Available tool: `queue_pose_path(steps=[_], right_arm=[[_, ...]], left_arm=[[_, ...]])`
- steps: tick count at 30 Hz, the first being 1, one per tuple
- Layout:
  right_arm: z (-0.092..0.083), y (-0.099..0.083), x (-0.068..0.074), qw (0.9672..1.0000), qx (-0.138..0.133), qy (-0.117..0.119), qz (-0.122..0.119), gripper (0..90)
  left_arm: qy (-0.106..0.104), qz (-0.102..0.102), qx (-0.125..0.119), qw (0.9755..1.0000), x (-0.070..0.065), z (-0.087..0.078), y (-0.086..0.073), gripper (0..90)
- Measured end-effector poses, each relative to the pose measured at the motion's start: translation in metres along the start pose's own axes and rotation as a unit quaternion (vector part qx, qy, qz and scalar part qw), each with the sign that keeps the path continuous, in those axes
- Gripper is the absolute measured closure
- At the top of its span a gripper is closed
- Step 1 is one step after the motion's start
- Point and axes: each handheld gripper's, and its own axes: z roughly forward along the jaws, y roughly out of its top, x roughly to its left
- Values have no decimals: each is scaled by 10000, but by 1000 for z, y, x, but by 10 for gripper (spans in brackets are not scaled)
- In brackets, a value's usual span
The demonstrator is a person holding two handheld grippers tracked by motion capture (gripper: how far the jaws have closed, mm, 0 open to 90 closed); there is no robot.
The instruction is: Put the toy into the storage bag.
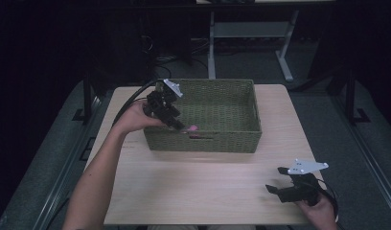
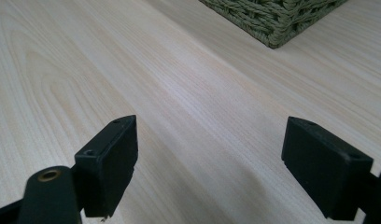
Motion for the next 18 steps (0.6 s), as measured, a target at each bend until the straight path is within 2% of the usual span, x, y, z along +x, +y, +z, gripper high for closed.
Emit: queue_pose_path(steps=[7, 18], right_arm=[[0, 0, 0, 10000, -4, -13, -30, 181], [0, -1, -1, 10000, -16, -30, 28, 181]], left_arm=[[14, -26, 39, 10000, -4, 2, -4, 296], [67, 198, -7, 9998, -19, -4, -1, 278]])
